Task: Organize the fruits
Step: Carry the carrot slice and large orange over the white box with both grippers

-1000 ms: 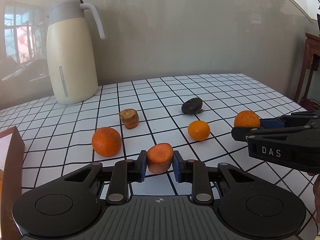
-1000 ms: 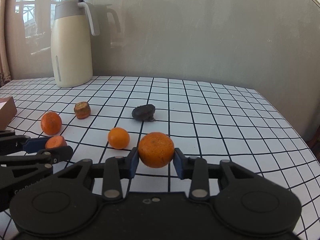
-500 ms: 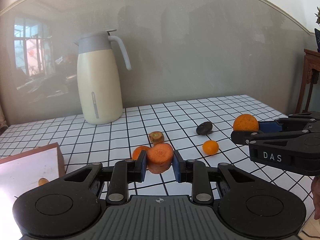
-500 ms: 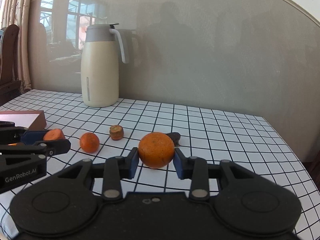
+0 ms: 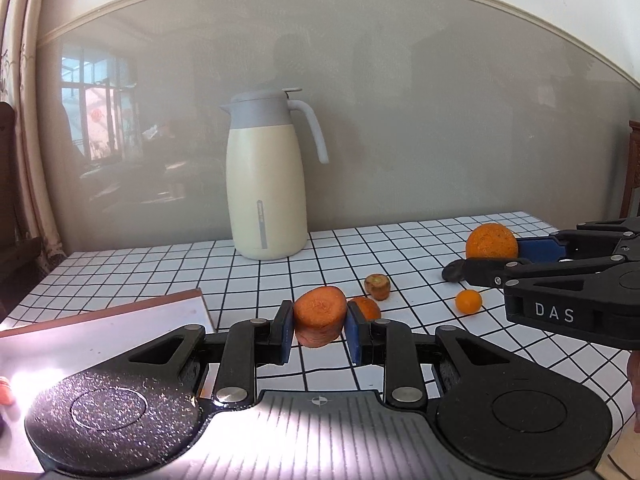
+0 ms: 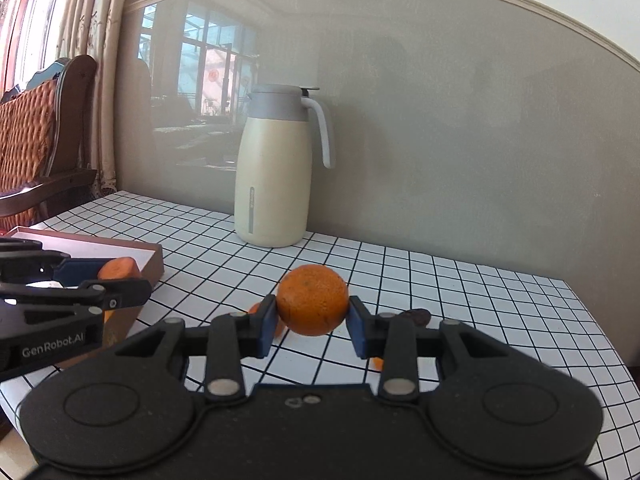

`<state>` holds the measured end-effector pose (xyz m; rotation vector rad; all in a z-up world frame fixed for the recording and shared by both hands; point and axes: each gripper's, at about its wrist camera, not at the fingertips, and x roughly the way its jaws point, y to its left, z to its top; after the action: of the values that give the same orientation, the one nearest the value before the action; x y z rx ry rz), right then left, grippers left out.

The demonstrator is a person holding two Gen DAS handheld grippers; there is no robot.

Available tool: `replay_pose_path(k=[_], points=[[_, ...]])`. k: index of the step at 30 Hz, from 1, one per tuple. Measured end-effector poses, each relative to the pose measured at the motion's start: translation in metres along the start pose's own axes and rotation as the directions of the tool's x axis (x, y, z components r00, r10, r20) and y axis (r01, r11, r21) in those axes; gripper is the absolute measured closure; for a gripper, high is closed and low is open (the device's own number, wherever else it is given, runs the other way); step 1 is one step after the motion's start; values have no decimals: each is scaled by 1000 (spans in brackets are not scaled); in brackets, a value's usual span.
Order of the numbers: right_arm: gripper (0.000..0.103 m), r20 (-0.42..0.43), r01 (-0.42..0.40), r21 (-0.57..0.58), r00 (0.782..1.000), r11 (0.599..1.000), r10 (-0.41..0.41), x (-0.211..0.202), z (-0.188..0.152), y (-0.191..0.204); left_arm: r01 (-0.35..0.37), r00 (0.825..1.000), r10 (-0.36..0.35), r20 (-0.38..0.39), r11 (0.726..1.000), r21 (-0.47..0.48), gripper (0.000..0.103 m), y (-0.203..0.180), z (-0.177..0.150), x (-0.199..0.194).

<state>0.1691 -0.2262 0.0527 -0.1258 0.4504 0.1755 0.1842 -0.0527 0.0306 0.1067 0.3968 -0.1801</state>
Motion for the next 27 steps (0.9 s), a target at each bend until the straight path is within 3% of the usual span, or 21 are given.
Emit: replay_pose_path(k=[14,27], points=[[75,28,-121,-65,992,991,123,-5,12,48,-87,996,87,17,996,-37,76,46,-15,-34],[75,42,-230,-135,970,964,237,-2,21,98,-180,983,182,10,980,-83,76,95,-26,-51]])
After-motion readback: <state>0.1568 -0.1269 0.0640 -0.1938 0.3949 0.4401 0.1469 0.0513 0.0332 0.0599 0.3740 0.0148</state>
